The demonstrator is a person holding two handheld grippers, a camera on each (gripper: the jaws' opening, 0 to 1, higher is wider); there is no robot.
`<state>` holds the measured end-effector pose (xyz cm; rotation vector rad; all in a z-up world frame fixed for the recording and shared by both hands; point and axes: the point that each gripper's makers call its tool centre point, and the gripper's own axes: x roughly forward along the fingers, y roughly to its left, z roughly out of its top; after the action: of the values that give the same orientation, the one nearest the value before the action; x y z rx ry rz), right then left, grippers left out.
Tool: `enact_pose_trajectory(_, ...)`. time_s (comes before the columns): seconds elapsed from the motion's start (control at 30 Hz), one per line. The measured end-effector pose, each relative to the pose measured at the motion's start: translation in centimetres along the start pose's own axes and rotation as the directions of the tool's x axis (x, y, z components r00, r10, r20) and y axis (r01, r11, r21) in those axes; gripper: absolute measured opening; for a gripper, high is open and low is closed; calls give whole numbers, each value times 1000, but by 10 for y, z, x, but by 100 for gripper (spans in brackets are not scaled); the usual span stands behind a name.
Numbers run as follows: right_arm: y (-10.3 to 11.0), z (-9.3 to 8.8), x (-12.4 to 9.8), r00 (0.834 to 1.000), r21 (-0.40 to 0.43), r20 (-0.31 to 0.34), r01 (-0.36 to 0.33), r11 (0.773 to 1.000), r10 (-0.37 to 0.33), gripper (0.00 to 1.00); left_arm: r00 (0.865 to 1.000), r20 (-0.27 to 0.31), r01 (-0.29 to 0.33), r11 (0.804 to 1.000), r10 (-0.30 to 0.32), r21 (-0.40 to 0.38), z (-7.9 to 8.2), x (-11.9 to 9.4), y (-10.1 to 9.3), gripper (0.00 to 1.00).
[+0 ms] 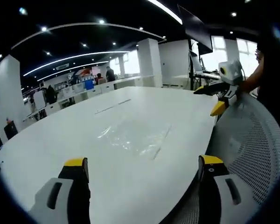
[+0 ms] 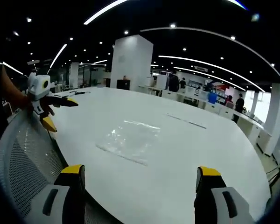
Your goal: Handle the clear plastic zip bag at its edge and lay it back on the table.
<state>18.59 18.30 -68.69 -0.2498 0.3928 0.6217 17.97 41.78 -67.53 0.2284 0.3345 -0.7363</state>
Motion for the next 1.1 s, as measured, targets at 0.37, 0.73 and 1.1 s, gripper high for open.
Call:
enact_pose_trajectory(0.37,0,-1,0,1000,0,-3,-2,1000,2,100,1000,2,-1,1000,1,-2,0,0,1,98)
enact_pose_trajectory(0.73,1,-2,0,1000,1,-10,-4,1000,4,100,1000,6,-6,1000,6,-5,-1,-1,3,99)
enact_pose_trajectory(1.1,1,-2,1,1000,6,-16,-5,1000,5,100,1000,-12,3,1000,-3,-1,-7,0,3,99)
